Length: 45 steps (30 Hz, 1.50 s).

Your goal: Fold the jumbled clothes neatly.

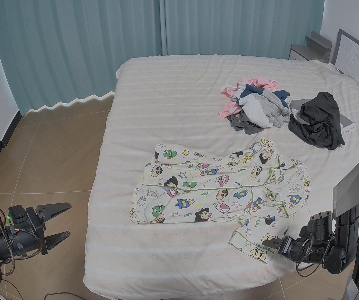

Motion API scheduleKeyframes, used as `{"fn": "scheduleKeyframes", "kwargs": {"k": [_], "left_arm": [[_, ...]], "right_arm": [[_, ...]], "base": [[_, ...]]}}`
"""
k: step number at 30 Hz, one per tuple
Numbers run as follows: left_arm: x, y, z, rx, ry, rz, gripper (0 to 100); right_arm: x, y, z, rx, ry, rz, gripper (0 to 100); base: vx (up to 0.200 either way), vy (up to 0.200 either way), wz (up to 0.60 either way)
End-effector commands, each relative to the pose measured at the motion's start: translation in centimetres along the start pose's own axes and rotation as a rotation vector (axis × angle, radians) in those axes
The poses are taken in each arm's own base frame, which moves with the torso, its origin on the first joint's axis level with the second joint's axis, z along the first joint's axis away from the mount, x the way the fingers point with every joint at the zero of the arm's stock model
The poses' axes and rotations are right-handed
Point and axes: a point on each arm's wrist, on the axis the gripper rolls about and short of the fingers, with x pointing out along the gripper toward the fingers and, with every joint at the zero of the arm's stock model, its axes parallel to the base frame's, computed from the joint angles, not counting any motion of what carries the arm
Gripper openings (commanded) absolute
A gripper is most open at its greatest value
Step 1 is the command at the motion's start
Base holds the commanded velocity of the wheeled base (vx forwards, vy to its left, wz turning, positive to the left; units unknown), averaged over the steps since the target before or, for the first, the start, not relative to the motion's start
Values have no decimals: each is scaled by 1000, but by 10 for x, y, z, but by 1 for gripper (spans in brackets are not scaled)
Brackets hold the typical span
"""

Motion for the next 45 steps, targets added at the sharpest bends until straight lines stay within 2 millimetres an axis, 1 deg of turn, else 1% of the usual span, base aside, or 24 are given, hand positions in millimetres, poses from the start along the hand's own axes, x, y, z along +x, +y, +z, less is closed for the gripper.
{"fn": "scheduleKeyframes", "kwargs": {"k": [1, 5, 9, 17, 19, 20, 28, 33, 34, 35, 38, 42, 45], "left_arm": [[-1, 3, -3, -12, 7, 13, 100], [-1, 3, -3, -12, 7, 13, 100], [-1, 3, -3, -11, 6, 12, 100], [-1, 3, -3, -11, 8, 12, 100], [-1, 3, -3, -11, 8, 12, 100], [-1, 4, -3, -12, 7, 13, 100], [-1, 3, -3, -11, 6, 12, 100], [-1, 3, -3, -10, 6, 12, 100], [-1, 3, -3, -10, 6, 12, 100], [-1, 3, -3, -10, 6, 12, 100], [-1, 4, -3, -11, 7, 13, 100], [-1, 4, -3, -12, 7, 13, 100], [-1, 4, -3, -11, 7, 13, 100]], "right_arm": [[12, 0, -3, 38, 0, -20, 100], [16, 5, -5, 47, 2, -4, 100], [22, 12, -1, 43, -29, 21, 100], [23, 16, 1, 38, -38, 37, 100], [26, 17, 0, 34, -36, 40, 100], [27, 16, -1, 32, -33, 37, 0], [23, 15, -2, 33, -44, 9, 0], [11, 9, -5, 43, -31, -19, 0], [11, 9, -5, 43, -31, -19, 0], [3, 9, -4, 45, -36, -17, 0], [-9, 9, -2, 50, -46, -12, 0], [-14, 7, 6, 47, -80, -9, 0], [-15, 1, 8, 33, -70, -41, 0]], "base": [[0, 0, 0], [0, 0, 0], [0, 0, 0], [0, 0, 0], [0, 0, 0], [0, 0, 0], [0, 0, 0], [0, 0, 0], [0, 0, 0], [0, 0, 0], [0, 0, 0], [0, 0, 0], [0, 0, 0]]}}
